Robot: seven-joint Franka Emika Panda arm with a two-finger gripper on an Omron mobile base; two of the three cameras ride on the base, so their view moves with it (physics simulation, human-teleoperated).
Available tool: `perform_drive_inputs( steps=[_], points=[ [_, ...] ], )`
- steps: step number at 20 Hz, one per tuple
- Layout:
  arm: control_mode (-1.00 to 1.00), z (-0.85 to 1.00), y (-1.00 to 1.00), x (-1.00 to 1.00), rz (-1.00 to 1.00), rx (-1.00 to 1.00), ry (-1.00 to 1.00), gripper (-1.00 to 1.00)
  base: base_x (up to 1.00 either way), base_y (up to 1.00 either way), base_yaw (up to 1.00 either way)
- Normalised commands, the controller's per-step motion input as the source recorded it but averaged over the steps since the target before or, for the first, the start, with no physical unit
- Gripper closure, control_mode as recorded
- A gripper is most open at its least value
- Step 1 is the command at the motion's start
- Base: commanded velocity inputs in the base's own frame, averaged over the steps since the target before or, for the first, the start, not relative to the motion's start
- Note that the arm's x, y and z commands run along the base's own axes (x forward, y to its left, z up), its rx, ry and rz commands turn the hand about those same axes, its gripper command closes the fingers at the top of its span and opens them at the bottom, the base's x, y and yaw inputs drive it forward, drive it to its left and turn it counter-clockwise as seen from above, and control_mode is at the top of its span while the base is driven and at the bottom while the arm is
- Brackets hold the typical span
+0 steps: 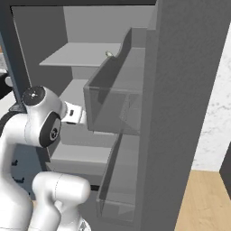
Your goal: Place one corn and one fish in each tupperware on the nearby counter, to pack two identical lunches.
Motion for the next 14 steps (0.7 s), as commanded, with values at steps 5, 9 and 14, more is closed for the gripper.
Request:
perform_drive_inputs(
  steps=[5, 9, 14],
  points=[
    [-1.0, 0.92, 0.0, 0.55, 0.0, 0.0, -0.14, -1.0, 0.0, 0.0, 0.0],
    [-1.0, 0.92, 0.0, 0.5, 0.0, 0.0, -0.13, -1.0, 0.0, 0.0, 0.0],
    [-1.0, 0.57, -0.02, 0.57, 0.0, 0.0, -0.06, -1.0, 0.0, 0.0, 0.0]
  ],
)
